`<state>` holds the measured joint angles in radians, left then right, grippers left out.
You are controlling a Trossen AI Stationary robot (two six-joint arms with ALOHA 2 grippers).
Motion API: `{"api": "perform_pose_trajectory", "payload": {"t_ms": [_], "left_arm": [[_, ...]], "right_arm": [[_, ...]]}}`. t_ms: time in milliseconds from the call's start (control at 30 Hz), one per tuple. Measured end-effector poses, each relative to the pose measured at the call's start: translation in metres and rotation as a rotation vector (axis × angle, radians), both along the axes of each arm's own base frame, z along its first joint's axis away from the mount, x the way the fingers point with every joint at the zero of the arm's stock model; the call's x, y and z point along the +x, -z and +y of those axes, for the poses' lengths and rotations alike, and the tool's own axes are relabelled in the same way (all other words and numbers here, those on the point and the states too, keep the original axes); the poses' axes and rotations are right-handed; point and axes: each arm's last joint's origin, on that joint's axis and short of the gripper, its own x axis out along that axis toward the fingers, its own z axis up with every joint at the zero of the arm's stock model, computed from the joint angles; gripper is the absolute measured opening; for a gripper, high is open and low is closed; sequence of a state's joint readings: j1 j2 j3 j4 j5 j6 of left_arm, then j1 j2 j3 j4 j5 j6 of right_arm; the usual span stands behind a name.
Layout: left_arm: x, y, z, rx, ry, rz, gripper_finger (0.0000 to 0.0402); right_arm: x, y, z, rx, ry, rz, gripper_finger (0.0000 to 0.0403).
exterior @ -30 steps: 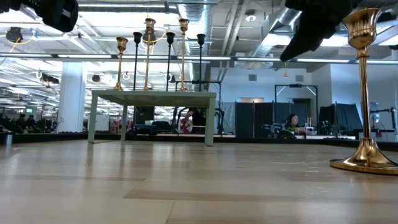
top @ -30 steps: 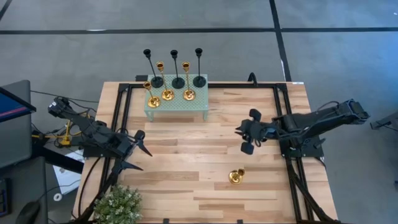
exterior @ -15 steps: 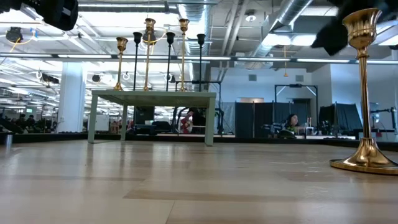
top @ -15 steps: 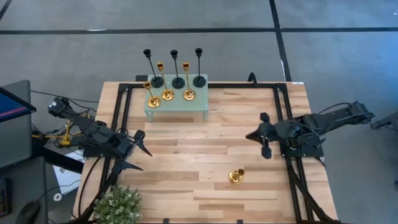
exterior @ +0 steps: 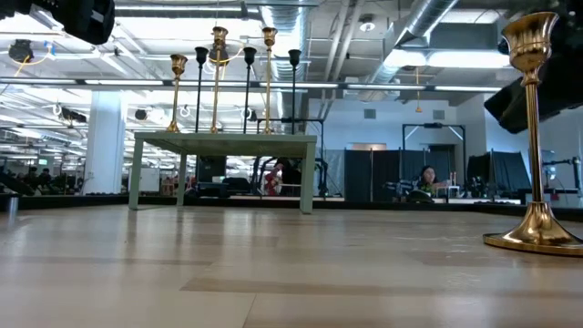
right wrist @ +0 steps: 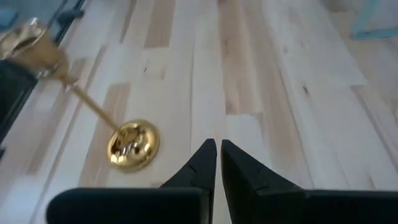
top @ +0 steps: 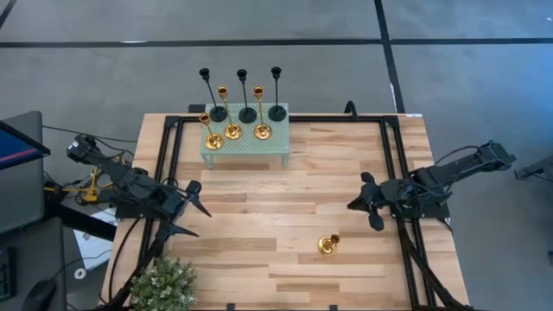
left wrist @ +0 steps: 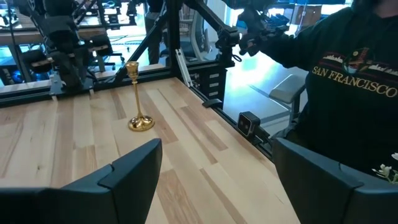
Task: Pick & Place candle stick holders
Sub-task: Put the gold candle holder on the shelf
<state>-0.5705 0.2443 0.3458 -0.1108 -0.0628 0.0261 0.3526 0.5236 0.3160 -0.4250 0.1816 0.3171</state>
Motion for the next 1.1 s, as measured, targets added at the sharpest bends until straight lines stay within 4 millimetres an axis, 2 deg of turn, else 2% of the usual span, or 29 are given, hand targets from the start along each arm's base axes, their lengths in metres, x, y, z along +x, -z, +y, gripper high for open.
{"api": "perform_pose_trajectory", "payload": {"t_ms": [167, 367, 533, 767, 1100], "left_arm": [[0.0, 0.0, 0.0, -0.003, 0.0, -0.004, 0.0305], [0.0, -0.001, 0.0, -0.004, 0.0, -0.006, 0.0305], [0.0, -0.001, 0.0, -0.009, 0.0, -0.004, 0.0305], [0.0, -0.001, 0.0, -0.011, 0.0, -0.003, 0.0305], [0.0, -0.001, 0.0, -0.011, 0.001, -0.003, 0.0305]], "right_arm": [[0.001, 0.005, -0.001, 0.085, 0.127, 0.044, 0.0017], [0.004, 0.015, -0.002, 0.017, 0.177, 0.125, 0.0017], [0.008, 0.019, 0.002, 0.048, 0.127, 0.169, 0.0017], [0.019, 0.015, 0.014, 0.278, 0.042, 0.159, 0.0013], [0.029, 0.032, 0.041, 0.243, 0.017, 0.217, 0.0001]]}}
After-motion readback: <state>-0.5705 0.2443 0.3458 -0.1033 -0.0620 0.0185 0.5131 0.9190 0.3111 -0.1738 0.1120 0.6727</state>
